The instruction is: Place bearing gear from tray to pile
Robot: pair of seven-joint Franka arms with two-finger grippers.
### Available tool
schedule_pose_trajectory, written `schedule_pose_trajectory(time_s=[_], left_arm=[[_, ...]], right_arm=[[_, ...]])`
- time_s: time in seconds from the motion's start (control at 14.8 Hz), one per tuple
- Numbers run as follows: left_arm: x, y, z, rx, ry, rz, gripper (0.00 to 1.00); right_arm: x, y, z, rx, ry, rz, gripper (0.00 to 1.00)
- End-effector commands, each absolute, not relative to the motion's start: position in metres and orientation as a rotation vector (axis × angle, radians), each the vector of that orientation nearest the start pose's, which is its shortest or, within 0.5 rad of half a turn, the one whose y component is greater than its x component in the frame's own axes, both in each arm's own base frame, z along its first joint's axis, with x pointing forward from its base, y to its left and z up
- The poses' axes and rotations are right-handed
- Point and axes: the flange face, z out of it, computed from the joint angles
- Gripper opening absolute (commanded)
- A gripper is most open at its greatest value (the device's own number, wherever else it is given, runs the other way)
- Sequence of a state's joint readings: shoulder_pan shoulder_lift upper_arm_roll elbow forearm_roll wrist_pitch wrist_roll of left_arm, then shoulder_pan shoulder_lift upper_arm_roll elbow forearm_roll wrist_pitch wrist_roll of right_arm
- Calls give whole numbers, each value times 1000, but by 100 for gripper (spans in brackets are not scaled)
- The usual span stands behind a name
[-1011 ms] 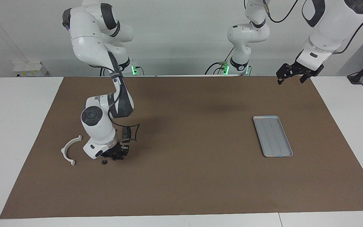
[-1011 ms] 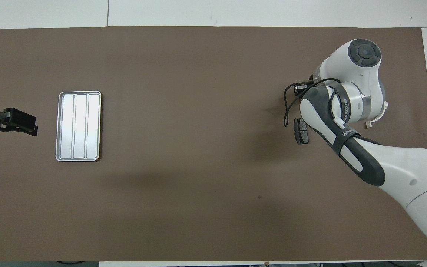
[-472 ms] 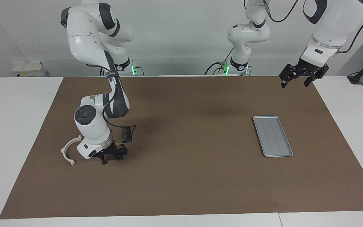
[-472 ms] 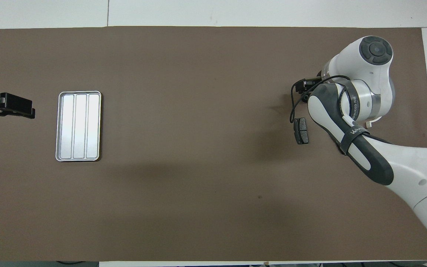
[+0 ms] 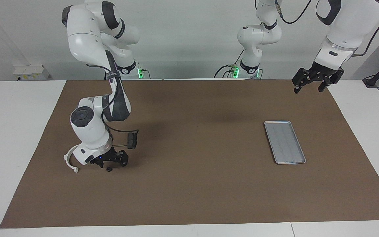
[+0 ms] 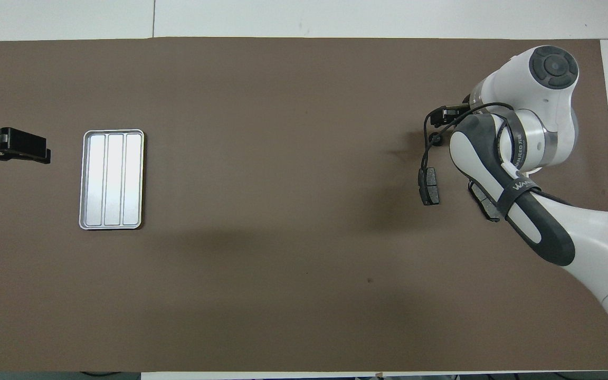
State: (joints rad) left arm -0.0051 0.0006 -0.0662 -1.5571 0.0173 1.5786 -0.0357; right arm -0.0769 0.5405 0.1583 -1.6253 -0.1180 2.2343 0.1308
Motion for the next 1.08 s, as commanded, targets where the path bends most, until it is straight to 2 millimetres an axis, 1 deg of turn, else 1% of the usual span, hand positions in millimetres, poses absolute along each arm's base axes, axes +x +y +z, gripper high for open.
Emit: schedule_pose_trajectory(time_s=[0.0, 0.13, 0.34, 0.4, 0.54, 0.67, 0.81, 0.88, 1.01], left_arm=[[557, -39, 635, -3136, 79, -56, 100], [557, -39, 635, -3136, 79, -56, 100], [557, -39, 635, -3136, 79, -58, 100], [557, -37, 635, -3136, 75, -58, 100], [557, -39, 635, -3136, 79, -58, 100], [557, -38, 634, -3136, 77, -58, 100], [557, -37, 635, -3136, 75, -58, 100], [556, -38, 635, -3136, 77, -58, 100], [556, -38, 635, -3136, 77, -58, 100]], right_arm=[[686, 31, 332, -3160, 21, -113, 100], [683, 32, 348, -3166, 21, -116, 100], [663, 36, 400, -3198, 39, -103, 100], [654, 36, 422, -3200, 53, -82, 100], [635, 35, 464, -3149, 111, -49, 100], [612, 34, 509, -3150, 115, -36, 100], [584, 48, 551, -3158, 84, -8, 100], [570, 47, 569, -3161, 85, 3, 100], [545, 47, 598, -3167, 86, 39, 100]])
